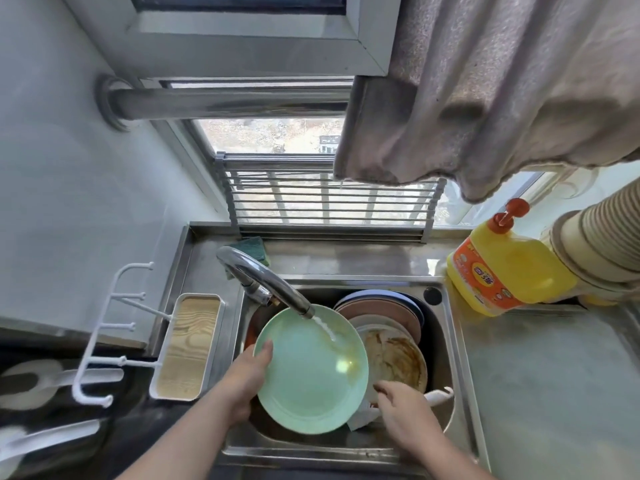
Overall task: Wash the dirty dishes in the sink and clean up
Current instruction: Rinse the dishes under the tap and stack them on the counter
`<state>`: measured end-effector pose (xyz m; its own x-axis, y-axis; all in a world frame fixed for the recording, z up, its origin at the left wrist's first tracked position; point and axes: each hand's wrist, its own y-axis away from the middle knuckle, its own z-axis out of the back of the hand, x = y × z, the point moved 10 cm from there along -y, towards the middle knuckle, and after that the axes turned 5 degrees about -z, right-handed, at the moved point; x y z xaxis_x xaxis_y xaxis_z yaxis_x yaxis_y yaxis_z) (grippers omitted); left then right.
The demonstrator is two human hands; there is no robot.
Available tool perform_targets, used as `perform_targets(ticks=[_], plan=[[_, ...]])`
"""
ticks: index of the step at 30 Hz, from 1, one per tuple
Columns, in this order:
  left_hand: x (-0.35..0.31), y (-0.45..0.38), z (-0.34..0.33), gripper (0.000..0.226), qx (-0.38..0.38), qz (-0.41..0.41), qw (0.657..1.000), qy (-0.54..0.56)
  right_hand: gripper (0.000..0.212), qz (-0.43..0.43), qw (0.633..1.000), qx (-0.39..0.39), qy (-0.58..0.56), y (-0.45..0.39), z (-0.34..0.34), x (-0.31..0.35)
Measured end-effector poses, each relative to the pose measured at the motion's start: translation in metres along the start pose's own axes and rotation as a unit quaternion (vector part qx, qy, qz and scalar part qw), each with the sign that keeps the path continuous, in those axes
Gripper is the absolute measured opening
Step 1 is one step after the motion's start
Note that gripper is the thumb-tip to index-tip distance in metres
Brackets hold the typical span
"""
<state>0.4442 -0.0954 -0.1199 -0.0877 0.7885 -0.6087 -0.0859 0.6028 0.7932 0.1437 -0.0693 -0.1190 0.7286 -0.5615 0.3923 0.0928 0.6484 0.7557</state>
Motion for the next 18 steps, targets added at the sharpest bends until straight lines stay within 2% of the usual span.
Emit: perform_targets(ticks=[1, 3, 4, 5, 8, 11, 13, 15, 18], plan=[[0.0, -0.001, -0.002, 0.038, -0.01, -0.008, 1.0, 0.009, 0.032, -0.05, 0.984, 0.037, -0.167, 0.004, -0.006, 0.0], [0.005, 0.0, -0.011, 0.037, -0.026, -0.012, 0.998, 0.054, 0.026, -0.132, 0.891, 0.106, -0.422, 0.013, -0.025, 0.007], [0.01, 0.001, -0.019, 0.037, -0.025, -0.004, 0.996, 0.081, 0.024, -0.145, 0.856, 0.113, -0.484, 0.014, -0.03, 0.011], [0.015, 0.004, -0.029, 0.039, -0.019, 0.008, 0.994, 0.112, 0.025, -0.143, 0.839, 0.105, -0.514, 0.012, -0.03, 0.012], [0.028, 0.005, -0.058, 0.052, 0.01, 0.052, 0.981, 0.189, 0.031, -0.092, 0.833, 0.044, -0.544, 0.01, -0.009, 0.016], [0.031, 0.009, -0.091, 0.071, 0.05, 0.108, 0.961, 0.25, 0.036, -0.031, 0.861, -0.025, -0.506, 0.016, 0.026, 0.014], [0.027, 0.004, -0.108, 0.08, 0.06, 0.114, 0.95, 0.283, 0.034, -0.003, 0.876, -0.062, -0.479, 0.021, 0.043, 0.008], [0.02, -0.006, -0.116, 0.077, 0.033, 0.107, 0.943, 0.313, 0.034, 0.015, 0.883, -0.101, -0.459, 0.026, 0.058, -0.002], [0.004, -0.02, -0.122, 0.061, -0.006, 0.089, 0.934, 0.347, 0.039, 0.027, 0.881, -0.153, -0.447, 0.036, 0.075, -0.014]])
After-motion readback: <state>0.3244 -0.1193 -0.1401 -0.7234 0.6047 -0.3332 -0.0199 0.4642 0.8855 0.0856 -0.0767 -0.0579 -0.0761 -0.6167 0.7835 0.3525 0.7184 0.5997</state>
